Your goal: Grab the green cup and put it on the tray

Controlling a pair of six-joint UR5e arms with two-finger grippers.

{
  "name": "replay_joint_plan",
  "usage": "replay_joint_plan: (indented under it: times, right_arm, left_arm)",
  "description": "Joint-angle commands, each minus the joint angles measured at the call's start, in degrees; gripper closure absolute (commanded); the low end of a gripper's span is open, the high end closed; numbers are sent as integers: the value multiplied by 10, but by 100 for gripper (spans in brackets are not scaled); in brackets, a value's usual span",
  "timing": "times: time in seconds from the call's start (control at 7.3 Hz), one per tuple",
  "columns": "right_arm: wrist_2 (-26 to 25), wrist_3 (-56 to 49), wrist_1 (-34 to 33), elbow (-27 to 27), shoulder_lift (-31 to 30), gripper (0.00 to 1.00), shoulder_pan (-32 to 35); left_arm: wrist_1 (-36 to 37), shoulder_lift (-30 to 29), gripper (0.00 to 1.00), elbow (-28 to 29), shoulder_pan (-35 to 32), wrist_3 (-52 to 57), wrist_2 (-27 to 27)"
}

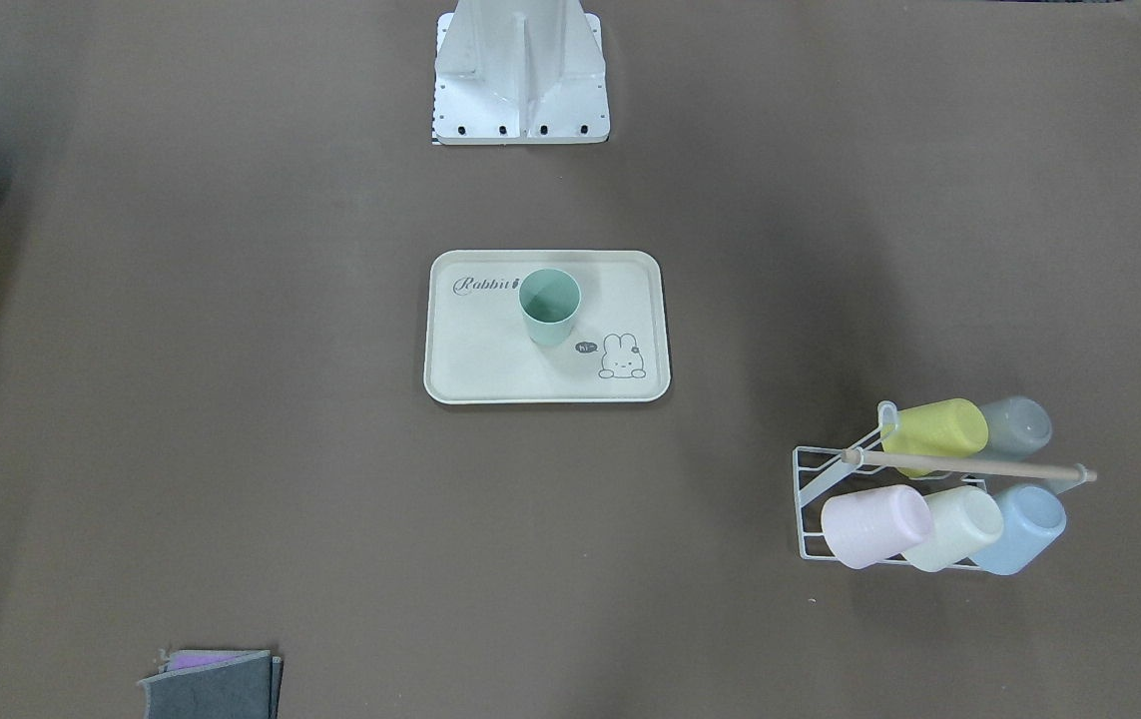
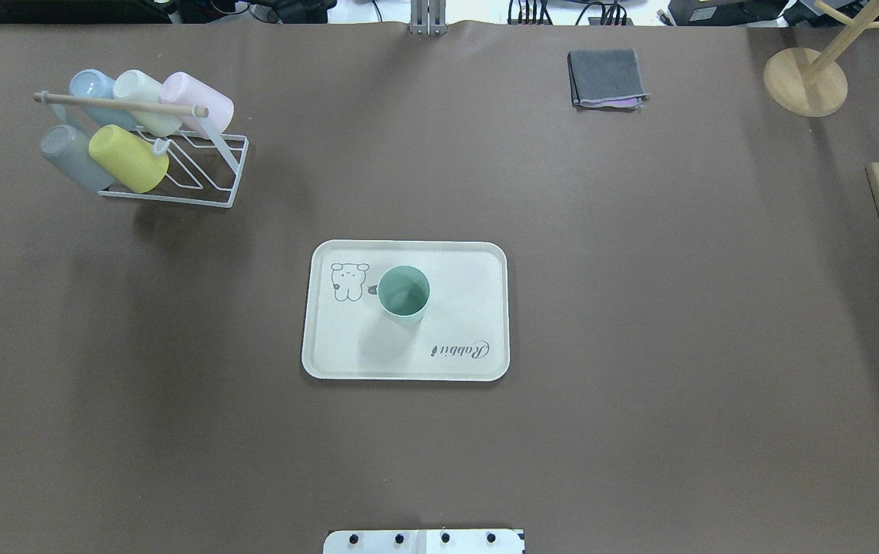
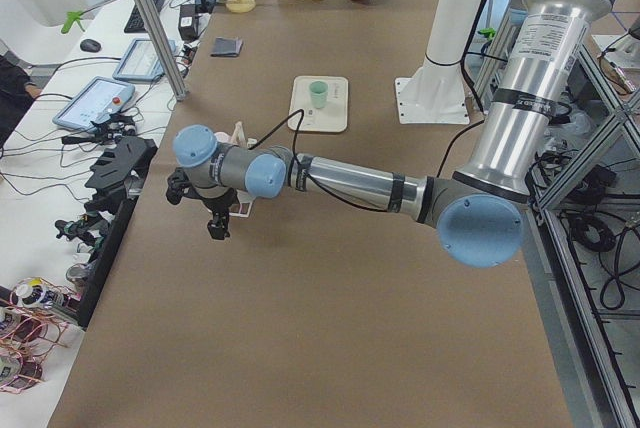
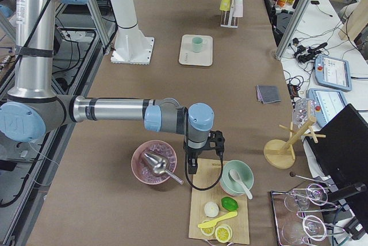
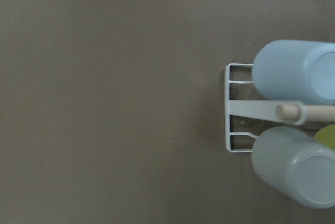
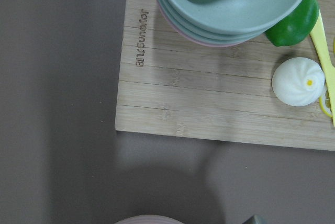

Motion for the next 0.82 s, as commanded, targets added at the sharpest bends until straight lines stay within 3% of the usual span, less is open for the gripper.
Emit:
replay_joint_plan:
  times: [0.0,0.41,0.68]
  right_arm:
    - [1,1,0,0,0,0,0]
    - [1,1,0,1,0,0,0]
    - [0,-1,0,2,0,0,0]
  left_arm:
    - [-2,80,1,4,-23,61,39]
    - [5,103,1,-1,-115,72,37]
    - [5,136,2,-33,-118,67,23]
